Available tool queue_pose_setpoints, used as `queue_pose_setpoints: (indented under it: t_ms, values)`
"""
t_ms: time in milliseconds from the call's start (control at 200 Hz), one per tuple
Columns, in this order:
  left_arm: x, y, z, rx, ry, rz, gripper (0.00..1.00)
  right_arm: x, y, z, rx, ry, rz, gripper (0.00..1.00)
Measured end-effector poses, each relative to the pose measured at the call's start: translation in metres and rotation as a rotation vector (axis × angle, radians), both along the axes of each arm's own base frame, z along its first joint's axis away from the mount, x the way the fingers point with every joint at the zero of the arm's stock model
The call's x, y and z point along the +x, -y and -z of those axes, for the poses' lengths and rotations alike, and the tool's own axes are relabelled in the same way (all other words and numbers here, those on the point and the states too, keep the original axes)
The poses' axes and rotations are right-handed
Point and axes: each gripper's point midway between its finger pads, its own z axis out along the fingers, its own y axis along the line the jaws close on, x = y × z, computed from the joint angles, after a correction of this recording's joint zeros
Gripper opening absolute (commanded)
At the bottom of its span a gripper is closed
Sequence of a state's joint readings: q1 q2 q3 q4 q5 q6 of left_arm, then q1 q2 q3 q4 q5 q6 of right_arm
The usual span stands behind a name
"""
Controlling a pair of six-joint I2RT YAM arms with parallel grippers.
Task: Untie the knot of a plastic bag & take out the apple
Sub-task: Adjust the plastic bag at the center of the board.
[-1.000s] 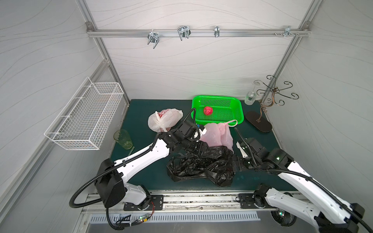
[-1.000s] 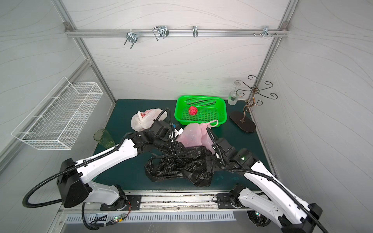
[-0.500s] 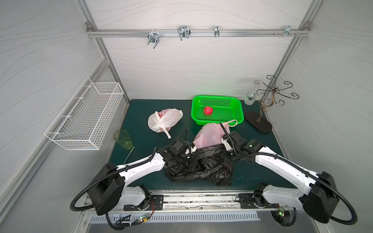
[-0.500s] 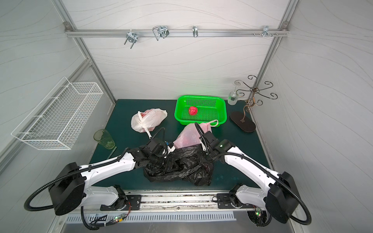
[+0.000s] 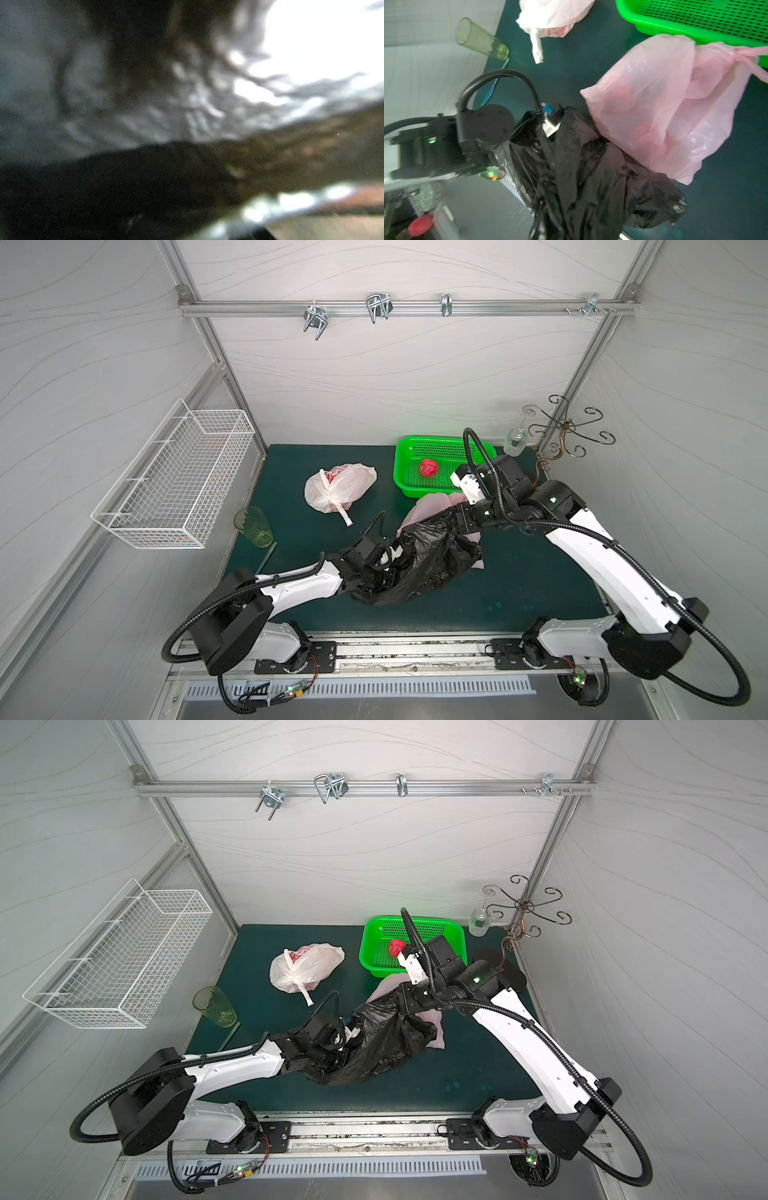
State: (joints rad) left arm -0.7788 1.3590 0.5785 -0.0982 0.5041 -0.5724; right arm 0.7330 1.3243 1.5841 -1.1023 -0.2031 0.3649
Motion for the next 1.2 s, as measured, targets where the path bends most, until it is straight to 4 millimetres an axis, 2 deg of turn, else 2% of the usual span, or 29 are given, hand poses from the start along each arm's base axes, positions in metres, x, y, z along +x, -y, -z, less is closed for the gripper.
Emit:
queue_pose_setpoints:
  t_ms: [100,200,340,405,475,590,700,870,1075,1201]
  values:
    - [0.001,0.001,0.001,-0.008,0.004,-0.004,0.54,-0.017,-0.018,0.001,0.014,-0.057,-0.088,0.00]
    - [0.001,0.001,0.002,-0.007,0.002,-0.005,0.55,-0.032,-0.016,0.014,-0.003,-0.105,-0.119,0.00]
    - [0.000,-0.005,-0.002,0.020,0.009,-0.015,0.57,-0.056,0.022,0.050,-0.065,-0.158,-0.072,0.00]
    - [0.001,-0.008,-0.013,0.028,0.026,-0.018,0.57,-0.074,0.043,0.068,-0.078,-0.181,-0.049,0.00]
    - [0.004,-0.008,-0.032,0.012,0.064,-0.017,0.57,-0.098,0.060,0.088,-0.064,-0.210,-0.036,0.00]
    - [0.009,-0.003,-0.068,-0.042,0.124,-0.017,0.57,-0.132,0.077,0.117,-0.033,-0.238,-0.046,0.00]
    - [0.006,0.000,-0.083,-0.071,0.127,0.002,0.56,-0.152,0.083,0.135,-0.016,-0.238,-0.078,0.00]
    - [-0.020,0.006,-0.082,-0.048,0.073,0.093,0.52,-0.162,0.085,0.152,-0.021,-0.226,-0.104,0.00]
    - [-0.048,0.007,-0.072,-0.001,0.027,0.181,0.50,-0.153,0.088,0.156,-0.058,-0.172,-0.057,0.00]
    - [-0.057,0.012,-0.051,0.061,-0.012,0.219,0.50,-0.144,0.097,0.162,-0.116,-0.163,0.024,0.00]
